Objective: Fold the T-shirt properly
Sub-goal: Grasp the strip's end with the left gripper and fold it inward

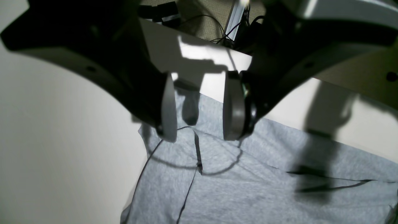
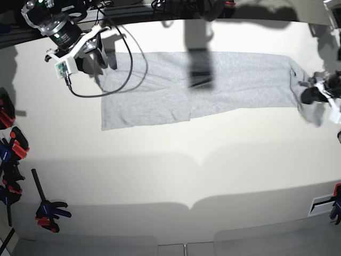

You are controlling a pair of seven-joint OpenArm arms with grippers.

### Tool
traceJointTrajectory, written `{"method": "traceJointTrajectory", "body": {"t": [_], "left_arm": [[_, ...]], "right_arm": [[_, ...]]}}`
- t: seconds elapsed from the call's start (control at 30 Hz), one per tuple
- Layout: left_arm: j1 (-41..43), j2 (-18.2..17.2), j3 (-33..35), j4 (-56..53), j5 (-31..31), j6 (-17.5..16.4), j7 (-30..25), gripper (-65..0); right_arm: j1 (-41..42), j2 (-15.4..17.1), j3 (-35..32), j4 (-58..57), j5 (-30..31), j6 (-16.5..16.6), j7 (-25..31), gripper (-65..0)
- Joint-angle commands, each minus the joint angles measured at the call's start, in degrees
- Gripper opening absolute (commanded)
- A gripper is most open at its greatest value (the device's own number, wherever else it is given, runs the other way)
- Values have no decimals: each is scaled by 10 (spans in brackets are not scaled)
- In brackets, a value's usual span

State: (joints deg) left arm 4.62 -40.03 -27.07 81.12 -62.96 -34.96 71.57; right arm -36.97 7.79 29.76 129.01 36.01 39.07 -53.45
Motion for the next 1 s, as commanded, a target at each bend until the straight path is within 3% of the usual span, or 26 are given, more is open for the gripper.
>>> {"method": "traceJointTrajectory", "body": {"t": [0.0,0.1,0.27,0.43,0.57,0.67,0.97], "left_arm": [[2,-6,-6,22,-21,-2,1,-650],[35,20,-6,73,-61,-2,8,-650],[93,69,-6,153,-66,-4,-4,-650],[97,148,-6,164,18,-4,-98,-650],[97,195,-6,164,31,-4,-76,-650],[97,216,-6,164,31,-4,-47,-650],[99,255,-6,164,-1,-4,-65,-650]], "right_arm": [[0,5,3,11,8,9,15,-414],[0,5,3,11,4,9,15,-414],[1,5,3,11,4,9,16,-414],[1,5,3,11,4,9,15,-414],[1,4,3,11,4,9,15,-414],[1,5,3,11,4,9,15,-414],[1,5,3,11,4,9,15,-414]]}}
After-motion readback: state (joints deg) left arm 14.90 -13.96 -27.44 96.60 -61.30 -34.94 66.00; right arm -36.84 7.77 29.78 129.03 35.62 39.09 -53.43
